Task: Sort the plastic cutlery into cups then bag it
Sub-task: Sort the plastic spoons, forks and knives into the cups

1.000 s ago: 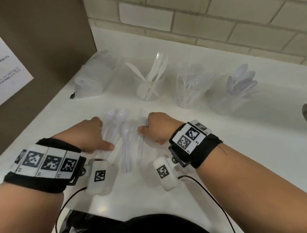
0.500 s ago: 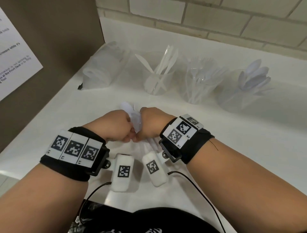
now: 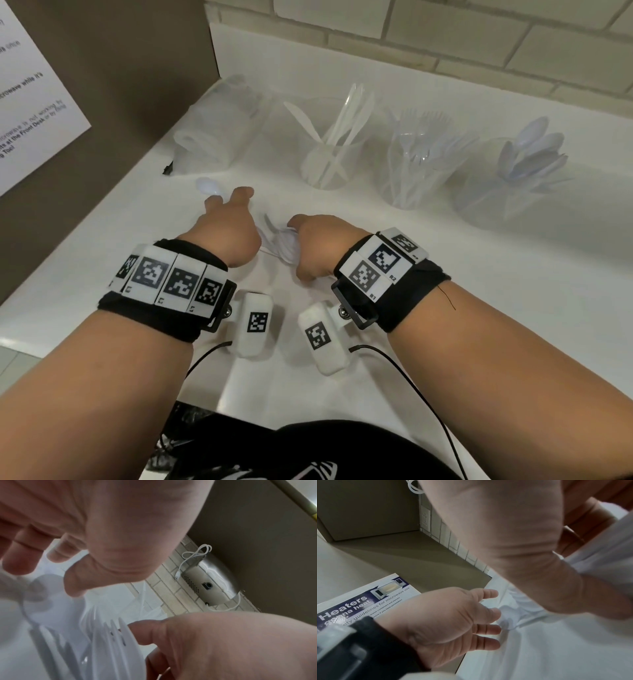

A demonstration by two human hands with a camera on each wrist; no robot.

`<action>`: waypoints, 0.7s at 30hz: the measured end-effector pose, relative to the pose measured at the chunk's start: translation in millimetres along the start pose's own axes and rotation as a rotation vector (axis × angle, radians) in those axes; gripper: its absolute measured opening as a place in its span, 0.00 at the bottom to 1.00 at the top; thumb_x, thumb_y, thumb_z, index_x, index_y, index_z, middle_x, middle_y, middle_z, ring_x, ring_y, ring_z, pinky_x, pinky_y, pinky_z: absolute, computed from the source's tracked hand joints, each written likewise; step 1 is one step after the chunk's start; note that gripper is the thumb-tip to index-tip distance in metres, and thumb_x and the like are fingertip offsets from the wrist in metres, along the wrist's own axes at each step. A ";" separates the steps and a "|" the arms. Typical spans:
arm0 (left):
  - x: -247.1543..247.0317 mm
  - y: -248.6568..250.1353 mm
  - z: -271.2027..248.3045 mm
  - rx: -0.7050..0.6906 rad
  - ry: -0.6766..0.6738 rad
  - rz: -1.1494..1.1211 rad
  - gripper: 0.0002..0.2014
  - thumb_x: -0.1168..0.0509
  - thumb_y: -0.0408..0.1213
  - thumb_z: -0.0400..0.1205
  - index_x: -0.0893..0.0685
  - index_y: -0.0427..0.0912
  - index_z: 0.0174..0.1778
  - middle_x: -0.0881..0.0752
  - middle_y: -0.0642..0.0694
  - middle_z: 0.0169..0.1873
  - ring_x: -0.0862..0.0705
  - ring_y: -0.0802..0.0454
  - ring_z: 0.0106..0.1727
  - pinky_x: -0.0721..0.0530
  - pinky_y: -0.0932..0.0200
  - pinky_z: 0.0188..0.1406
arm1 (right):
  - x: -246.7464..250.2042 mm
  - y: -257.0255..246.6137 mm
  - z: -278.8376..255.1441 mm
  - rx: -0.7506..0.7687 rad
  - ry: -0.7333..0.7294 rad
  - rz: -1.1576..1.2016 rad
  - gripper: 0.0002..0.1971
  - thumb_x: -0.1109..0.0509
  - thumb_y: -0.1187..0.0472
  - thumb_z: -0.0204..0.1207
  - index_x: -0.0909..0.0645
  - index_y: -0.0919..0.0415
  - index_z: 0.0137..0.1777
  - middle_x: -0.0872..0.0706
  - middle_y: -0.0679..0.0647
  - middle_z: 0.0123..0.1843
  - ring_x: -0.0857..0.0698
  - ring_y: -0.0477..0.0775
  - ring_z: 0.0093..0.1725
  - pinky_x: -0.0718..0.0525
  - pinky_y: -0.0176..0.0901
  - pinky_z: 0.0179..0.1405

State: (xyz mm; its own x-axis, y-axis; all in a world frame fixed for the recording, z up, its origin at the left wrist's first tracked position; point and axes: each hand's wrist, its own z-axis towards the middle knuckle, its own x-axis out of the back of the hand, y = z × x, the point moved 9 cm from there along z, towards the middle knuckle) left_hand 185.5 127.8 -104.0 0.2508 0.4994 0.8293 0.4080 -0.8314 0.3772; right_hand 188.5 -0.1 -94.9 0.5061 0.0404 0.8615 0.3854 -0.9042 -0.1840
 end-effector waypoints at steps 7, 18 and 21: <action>7.5 4.5 18.4 -0.036 -0.064 0.393 0.25 0.46 0.27 0.81 0.28 0.43 0.75 0.28 0.35 0.68 0.24 0.35 0.66 0.23 0.50 0.59 | 1.9 7.3 -1.4 -0.087 0.021 0.006 0.28 0.29 0.64 0.71 0.35 0.68 0.69 0.25 0.54 0.43 0.23 0.55 0.42 0.28 0.40 0.28; 19.4 -8.4 4.5 -0.004 -0.085 0.481 0.11 0.35 0.39 0.82 0.17 0.32 0.48 0.19 0.41 0.41 0.23 0.44 0.43 0.27 0.55 0.43 | 9.7 10.6 -0.3 -0.073 0.014 0.004 0.20 0.31 0.61 0.76 0.28 0.68 0.64 0.19 0.57 0.55 0.18 0.56 0.51 0.25 0.38 0.32; 10.4 -4.6 -13.7 -0.061 -0.101 0.446 0.12 0.36 0.37 0.81 0.13 0.33 0.53 0.16 0.42 0.44 0.20 0.45 0.46 0.25 0.57 0.44 | 11.1 12.7 -0.9 -0.088 0.012 0.011 0.15 0.31 0.61 0.75 0.27 0.66 0.58 0.23 0.55 0.47 0.19 0.55 0.46 0.27 0.37 0.27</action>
State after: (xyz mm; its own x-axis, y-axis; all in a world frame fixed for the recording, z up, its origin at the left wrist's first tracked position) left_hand 174.2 133.4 -91.4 0.4760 0.1085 0.8727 0.1892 -0.9818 0.0189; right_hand 198.3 -11.5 -87.3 0.5005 0.0260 0.8653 0.3106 -0.9384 -0.1515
